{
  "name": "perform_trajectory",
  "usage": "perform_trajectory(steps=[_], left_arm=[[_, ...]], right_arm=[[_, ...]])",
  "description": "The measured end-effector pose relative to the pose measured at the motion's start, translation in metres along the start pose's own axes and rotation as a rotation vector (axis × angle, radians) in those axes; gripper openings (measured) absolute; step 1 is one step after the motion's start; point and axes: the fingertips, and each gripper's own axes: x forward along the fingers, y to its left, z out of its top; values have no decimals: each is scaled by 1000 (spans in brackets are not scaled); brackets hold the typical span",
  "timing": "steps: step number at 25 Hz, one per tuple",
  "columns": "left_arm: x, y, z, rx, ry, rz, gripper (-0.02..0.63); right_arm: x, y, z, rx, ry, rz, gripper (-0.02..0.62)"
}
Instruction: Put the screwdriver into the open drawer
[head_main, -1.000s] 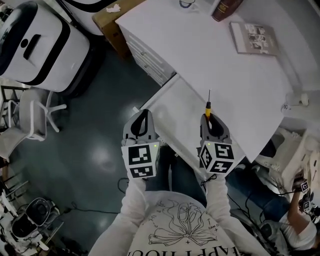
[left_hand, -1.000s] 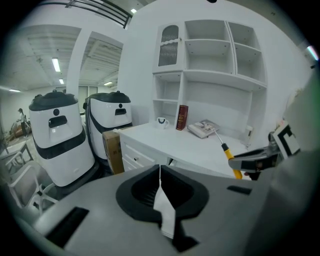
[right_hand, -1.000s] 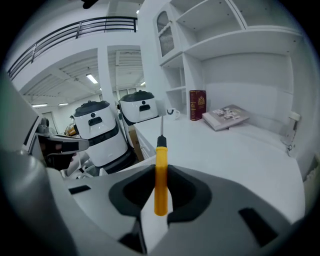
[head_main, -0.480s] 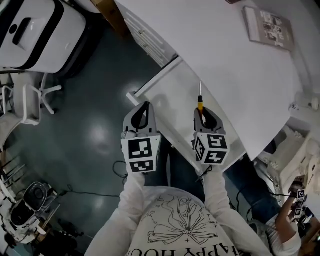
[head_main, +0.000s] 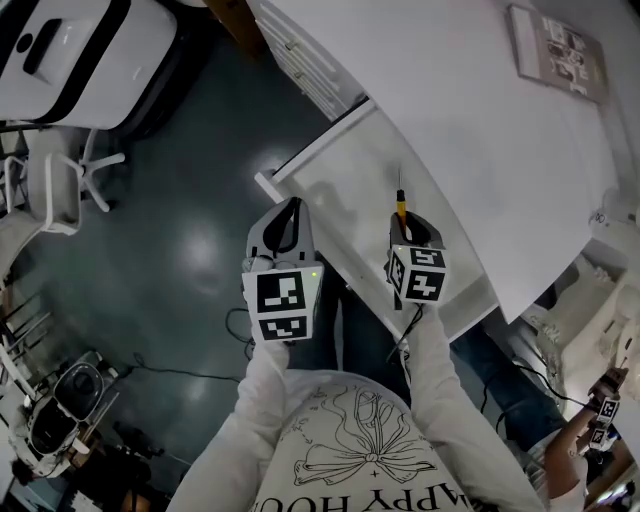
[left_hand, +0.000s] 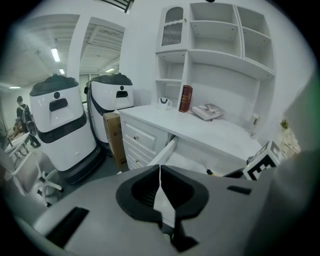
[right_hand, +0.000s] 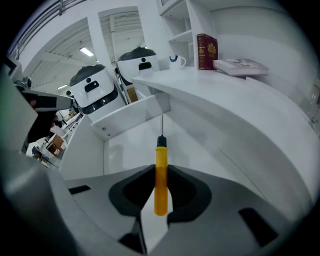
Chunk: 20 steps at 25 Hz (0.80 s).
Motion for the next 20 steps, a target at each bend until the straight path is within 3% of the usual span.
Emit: perform_trajectory(steps=[12,20], left_arm=[[2,9,-15,-17,27,16,9],[-3,10,-11,-24,23,19,9]], right_arm=[[33,-10,-34,19,117,-8,74],[33,-14,-35,41,135,5,85]])
